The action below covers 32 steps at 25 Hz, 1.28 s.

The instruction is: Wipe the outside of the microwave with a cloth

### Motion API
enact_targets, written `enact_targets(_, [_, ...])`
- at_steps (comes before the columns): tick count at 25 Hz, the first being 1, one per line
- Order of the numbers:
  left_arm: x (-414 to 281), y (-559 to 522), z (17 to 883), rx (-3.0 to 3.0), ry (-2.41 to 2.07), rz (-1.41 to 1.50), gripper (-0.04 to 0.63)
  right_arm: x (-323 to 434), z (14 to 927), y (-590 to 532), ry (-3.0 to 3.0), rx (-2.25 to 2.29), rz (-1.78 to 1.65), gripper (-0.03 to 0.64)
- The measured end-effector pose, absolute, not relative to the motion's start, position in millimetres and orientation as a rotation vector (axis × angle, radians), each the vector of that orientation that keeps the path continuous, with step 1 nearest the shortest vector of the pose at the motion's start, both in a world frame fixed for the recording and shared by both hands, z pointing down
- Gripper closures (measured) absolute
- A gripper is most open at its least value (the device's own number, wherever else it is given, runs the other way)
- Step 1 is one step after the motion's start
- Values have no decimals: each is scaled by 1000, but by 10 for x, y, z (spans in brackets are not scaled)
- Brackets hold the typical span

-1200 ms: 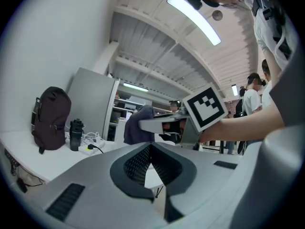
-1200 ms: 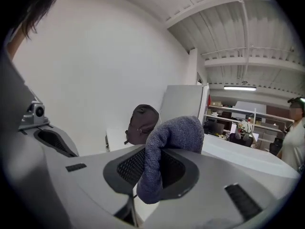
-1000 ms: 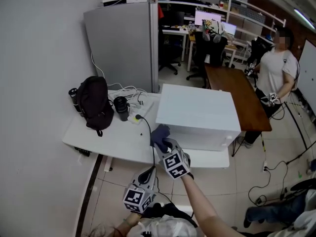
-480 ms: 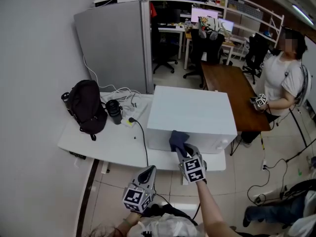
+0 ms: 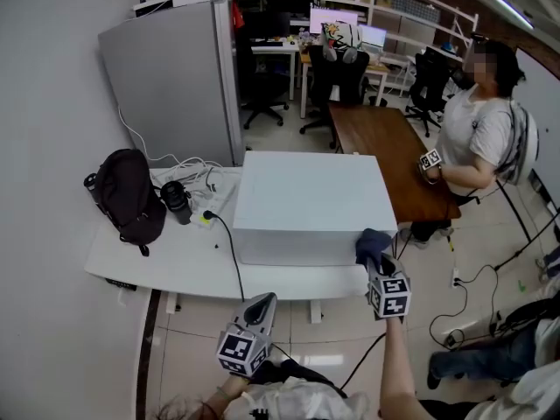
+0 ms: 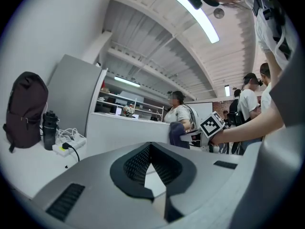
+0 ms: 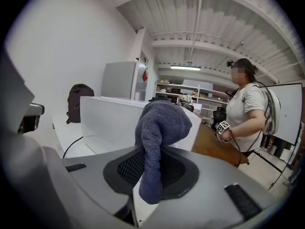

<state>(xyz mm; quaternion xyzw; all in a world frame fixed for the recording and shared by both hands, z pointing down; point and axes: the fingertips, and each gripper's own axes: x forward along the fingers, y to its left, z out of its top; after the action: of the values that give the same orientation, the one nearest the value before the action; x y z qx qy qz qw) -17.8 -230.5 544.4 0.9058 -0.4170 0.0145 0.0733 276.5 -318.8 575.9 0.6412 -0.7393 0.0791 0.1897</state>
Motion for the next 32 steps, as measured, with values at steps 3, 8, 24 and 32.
enact_targets(3, [-181,-2297,5449,2718,-1256,48,609,2842,5745,-3115,-2078,1828,246,535])
enact_targets(8, [-269,-2272,5445,2700,-1300,43,609,1781,5729,-2983,-2283,1596,179,535])
enact_targets(24, [-838,-2037,5409,2595,-1497,38,609,-643,6280,-3559,-2490,1120,162,535])
enact_targets(32, [-761,-2046,5444,2598,-1470,37,609,802,6391,-3541,-2318,1398,182,536])
